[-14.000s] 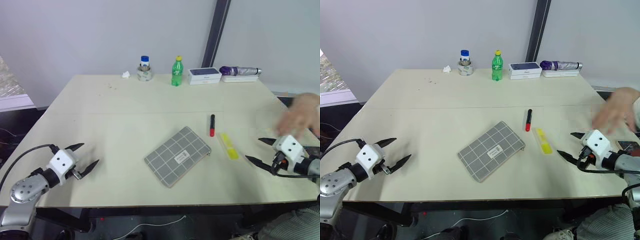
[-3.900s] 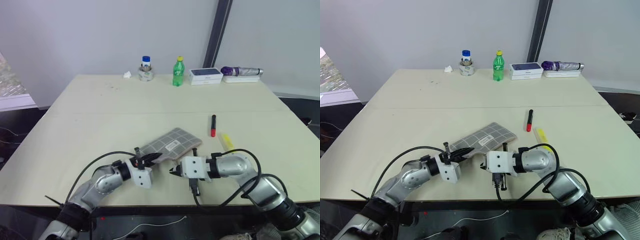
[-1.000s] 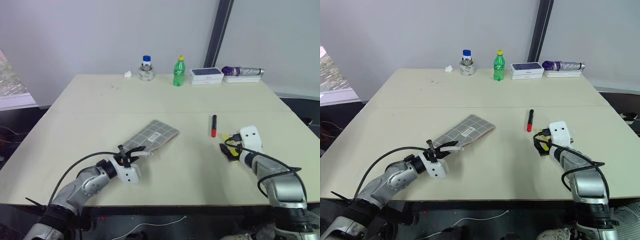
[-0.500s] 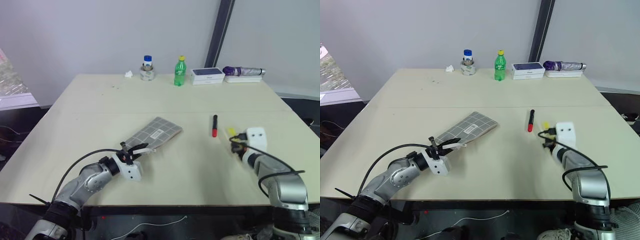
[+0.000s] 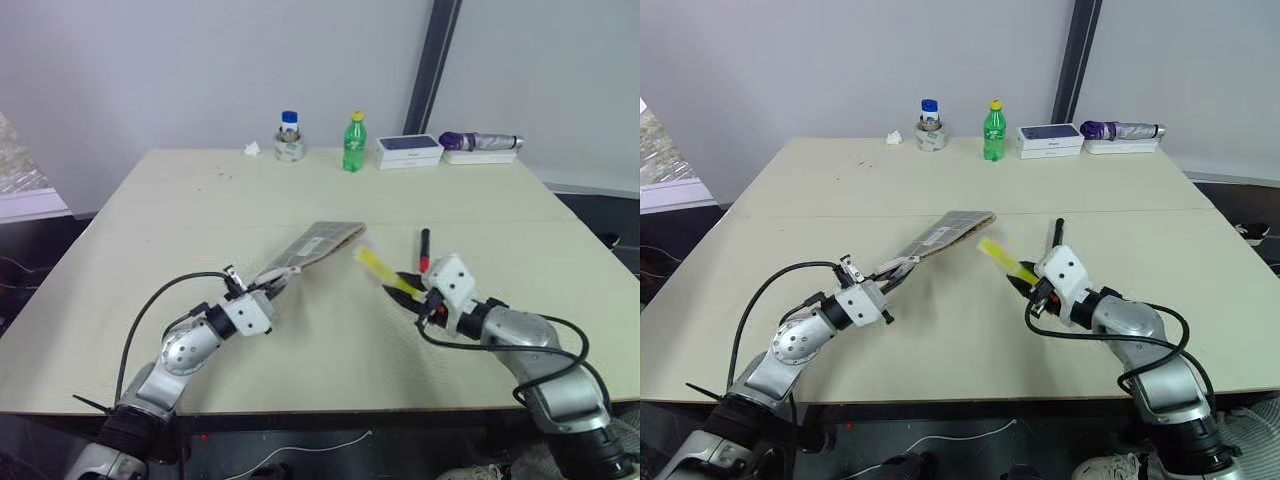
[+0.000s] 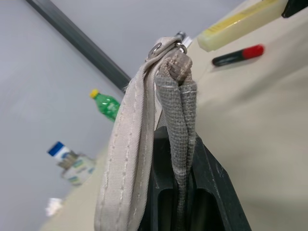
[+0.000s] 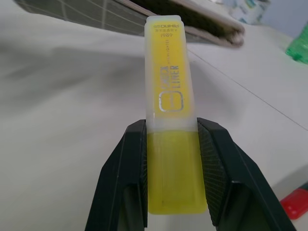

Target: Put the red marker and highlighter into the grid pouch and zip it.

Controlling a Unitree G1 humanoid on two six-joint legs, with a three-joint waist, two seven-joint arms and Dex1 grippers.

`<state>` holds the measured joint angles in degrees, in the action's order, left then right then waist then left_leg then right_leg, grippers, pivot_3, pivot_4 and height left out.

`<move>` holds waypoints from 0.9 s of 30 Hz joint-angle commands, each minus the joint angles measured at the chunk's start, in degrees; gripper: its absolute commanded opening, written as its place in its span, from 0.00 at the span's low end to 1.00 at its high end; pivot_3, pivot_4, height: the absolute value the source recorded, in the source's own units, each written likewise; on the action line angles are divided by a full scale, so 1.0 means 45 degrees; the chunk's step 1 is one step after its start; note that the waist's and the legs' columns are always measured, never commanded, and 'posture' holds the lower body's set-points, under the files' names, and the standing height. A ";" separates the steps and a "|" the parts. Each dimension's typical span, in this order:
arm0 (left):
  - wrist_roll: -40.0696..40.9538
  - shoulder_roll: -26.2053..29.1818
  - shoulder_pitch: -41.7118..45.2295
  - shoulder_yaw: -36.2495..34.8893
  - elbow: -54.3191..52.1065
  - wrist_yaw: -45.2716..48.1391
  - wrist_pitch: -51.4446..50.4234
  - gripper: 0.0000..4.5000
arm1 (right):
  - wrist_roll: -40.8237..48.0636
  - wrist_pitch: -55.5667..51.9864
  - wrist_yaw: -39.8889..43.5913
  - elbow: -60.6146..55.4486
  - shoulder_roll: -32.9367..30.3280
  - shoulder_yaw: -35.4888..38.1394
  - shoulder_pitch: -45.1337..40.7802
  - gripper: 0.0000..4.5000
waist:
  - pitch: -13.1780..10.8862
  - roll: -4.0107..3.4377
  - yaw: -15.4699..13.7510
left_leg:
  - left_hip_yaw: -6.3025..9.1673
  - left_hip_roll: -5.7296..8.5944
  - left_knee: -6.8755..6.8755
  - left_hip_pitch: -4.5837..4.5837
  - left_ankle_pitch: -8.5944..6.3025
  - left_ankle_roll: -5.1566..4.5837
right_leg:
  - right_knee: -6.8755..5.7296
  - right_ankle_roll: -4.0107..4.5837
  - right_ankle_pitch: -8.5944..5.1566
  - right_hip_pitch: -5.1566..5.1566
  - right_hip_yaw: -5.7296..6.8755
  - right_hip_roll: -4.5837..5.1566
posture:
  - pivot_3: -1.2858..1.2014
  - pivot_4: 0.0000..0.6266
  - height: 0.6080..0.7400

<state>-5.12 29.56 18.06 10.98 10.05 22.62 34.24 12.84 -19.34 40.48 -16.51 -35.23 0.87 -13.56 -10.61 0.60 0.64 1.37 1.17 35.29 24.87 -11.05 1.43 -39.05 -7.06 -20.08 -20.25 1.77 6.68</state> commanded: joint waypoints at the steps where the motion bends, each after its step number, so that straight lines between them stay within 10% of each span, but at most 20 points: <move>1: 0.0750 -0.0076 -0.0146 -0.0372 -0.0659 0.0441 -0.0062 0.00 | 0.0274 0.0635 0.0547 -0.0057 -0.0400 0.0500 -0.0324 0.20 | 0.0000 0.0000 -0.0003 | 0.0000 0.0000 0.0001 0.0000 0.0000 0.0000 | 0.0000 0.0000 0.0000 0.0000 0.0000 -0.0001 | 0.52 0.24 1.00; 27: -0.0296 -0.0565 -0.0191 -0.0105 -0.0921 0.1256 0.0350 0.00 | -0.0732 0.0757 0.0771 0.0710 -0.0454 -0.0656 -0.1224 0.20 | 0.0000 0.0002 -0.0013 | -0.0001 0.0004 0.0002 0.0000 0.0000 0.0001 | 0.0001 0.0000 0.0000 0.0003 0.0001 0.0001 | 0.52 0.24 1.00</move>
<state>-6.45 26.83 16.55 10.52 8.15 28.01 34.33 9.94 -17.67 43.60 -12.22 -36.75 -1.96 -17.85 -10.61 0.61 0.58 1.36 1.19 35.30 24.87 -11.05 1.43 -39.04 -7.06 -20.08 -20.24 1.77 6.68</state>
